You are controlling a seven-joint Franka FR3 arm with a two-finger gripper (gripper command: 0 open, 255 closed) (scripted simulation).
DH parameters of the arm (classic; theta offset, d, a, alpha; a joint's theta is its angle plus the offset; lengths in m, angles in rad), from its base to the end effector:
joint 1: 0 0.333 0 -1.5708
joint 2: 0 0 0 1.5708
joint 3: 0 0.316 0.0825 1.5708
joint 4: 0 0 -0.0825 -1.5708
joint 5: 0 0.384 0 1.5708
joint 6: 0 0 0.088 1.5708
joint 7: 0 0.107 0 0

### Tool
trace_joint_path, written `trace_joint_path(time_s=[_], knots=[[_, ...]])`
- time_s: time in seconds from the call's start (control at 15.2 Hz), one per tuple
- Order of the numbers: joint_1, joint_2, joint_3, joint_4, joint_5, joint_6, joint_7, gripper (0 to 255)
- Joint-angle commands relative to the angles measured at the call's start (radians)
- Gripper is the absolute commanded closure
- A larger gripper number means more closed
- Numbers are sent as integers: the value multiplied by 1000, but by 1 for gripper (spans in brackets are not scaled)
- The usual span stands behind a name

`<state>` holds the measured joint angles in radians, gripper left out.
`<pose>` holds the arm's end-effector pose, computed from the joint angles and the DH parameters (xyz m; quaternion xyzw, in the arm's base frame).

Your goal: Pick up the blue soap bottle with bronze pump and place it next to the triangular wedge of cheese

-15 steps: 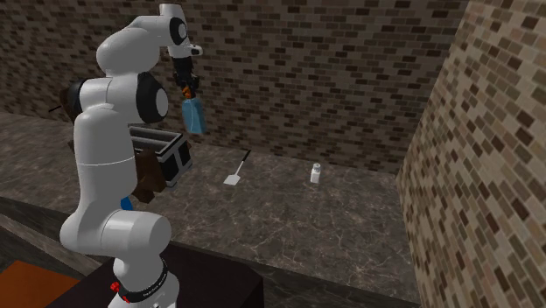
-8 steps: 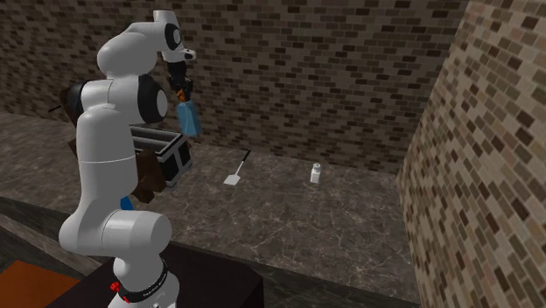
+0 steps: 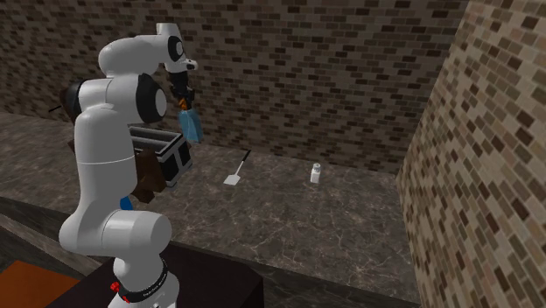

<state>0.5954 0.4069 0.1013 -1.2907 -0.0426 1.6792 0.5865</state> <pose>0.5307 0.4218 0.5163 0.9985 0.0536 -0.0059 0.0058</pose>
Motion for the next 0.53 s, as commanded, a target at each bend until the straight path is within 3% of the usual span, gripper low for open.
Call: trace_joint_path(time_s=[0.0, 0.46], knots=[[-3, -5, -1, -34, 1, 31, -2, 255], [-5, -6, -1, -131, 0, 126, -1, 255]])
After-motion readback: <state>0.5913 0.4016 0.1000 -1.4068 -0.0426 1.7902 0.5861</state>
